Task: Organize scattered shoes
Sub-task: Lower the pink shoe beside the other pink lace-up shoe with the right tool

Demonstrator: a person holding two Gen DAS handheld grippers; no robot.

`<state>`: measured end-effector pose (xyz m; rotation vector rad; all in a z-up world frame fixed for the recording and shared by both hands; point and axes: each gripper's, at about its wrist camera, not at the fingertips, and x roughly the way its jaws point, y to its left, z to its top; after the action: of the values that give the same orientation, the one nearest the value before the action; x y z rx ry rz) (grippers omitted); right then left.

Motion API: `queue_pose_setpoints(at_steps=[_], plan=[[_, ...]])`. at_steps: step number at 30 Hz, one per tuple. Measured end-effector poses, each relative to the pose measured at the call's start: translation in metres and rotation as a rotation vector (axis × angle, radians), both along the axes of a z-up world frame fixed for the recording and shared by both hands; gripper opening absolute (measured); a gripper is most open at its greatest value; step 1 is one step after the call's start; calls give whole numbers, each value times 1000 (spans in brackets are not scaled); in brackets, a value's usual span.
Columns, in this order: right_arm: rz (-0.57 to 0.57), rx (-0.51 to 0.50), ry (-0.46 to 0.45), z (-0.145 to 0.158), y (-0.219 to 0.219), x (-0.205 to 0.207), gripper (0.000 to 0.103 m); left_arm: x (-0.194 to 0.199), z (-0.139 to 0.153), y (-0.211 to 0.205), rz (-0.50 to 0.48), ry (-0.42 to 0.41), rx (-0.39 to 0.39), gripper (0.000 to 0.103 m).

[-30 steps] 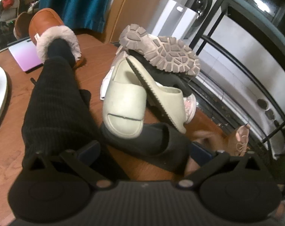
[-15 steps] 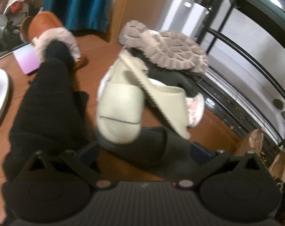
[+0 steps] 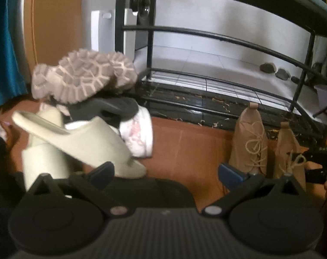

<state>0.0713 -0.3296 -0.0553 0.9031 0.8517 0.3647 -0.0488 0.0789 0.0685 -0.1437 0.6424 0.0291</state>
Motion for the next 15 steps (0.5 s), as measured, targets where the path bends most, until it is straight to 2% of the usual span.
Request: queue_pose_setpoints(at_steps=[1, 2, 4, 7, 10, 12, 14, 15], plan=[[-9, 10, 15, 1, -4, -1, 60, 0, -3, 2, 10, -11, -20, 102], [-26, 20, 39, 3, -9, -2, 77, -1, -8, 4, 25, -22, -45, 102], [-81, 23, 74, 6, -17, -8, 97, -2, -16, 6, 34, -24, -72, 102], [-171, 37, 65, 16, -34, -21, 97, -3, -26, 6, 30, 3, -97, 102], [-269, -21, 21, 33, -39, -40, 97, -2, -25, 6, 17, -8, -130, 102], [-322, -102, 4, 50, -32, -55, 97, -2, -25, 3, 6, -15, -117, 102], [-309, -207, 8, 62, -12, -62, 98, -3, -25, -1, -4, -12, -102, 102], [-290, -293, 23, 69, 7, -66, 98, -3, -26, -2, -8, -8, -97, 102]])
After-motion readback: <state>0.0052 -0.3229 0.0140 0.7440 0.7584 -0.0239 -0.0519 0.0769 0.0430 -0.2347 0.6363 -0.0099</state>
